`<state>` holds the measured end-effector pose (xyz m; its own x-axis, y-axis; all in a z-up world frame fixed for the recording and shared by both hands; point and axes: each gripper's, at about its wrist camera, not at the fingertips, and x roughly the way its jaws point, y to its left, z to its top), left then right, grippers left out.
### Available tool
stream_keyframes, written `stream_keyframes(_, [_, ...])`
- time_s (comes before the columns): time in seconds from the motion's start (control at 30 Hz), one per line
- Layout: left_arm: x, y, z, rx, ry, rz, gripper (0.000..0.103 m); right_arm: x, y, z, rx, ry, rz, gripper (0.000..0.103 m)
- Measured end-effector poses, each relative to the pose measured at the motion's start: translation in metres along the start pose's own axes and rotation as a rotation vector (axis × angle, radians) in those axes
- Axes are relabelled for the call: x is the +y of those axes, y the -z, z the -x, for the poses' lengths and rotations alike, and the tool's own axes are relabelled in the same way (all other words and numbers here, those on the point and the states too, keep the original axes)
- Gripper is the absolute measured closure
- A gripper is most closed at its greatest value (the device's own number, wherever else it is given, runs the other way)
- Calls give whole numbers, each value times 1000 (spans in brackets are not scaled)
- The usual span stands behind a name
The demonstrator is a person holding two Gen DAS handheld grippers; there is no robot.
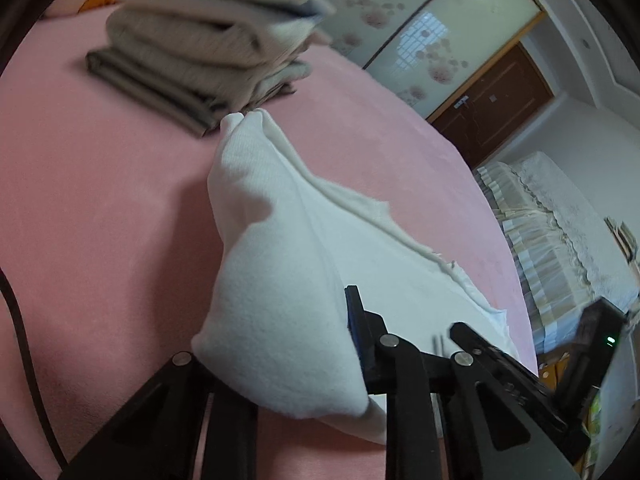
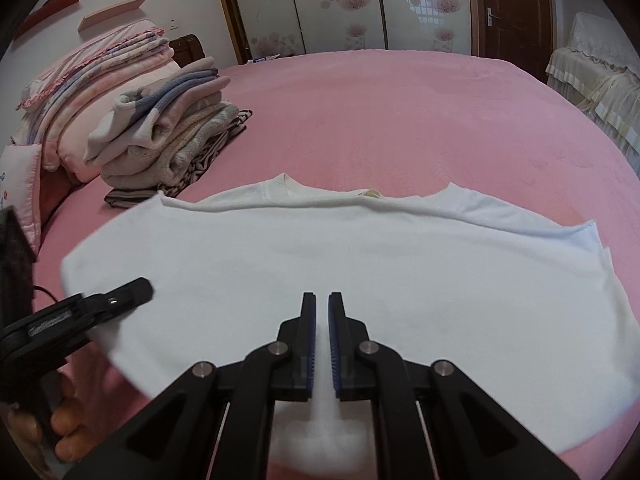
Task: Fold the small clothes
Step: 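Grasp the white sweatshirt edge with the left tool and fold it over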
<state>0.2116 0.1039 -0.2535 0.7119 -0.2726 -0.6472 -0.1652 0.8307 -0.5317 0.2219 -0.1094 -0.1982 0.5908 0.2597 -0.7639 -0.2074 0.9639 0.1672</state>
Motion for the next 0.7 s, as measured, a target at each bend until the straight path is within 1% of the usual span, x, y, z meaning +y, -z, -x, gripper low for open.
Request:
stream_keyframes(0.17, [-25, -6, 12, -42, 2, -88, 85, -5, 8, -23, 52, -1, -9, 97])
stream_keyframes(0.37, [-55, -9, 24, -75, 22, -152, 86, -8, 11, -26, 58, -11, -8, 97])
stream_keyframes(0.47, [-73, -12, 29, -83, 36, -187, 86, -13, 9, -17, 52, -45, -33, 97])
stream_keyframes(0.6, [-104, -14, 29, -82, 55, -236, 86, -25, 8, 6, 0, -58, -60, 97])
stream_keyframes(0.7, [-135, -6, 25, -76, 73, -291, 86, -39, 8, 24, -32, -22, -49, 97])
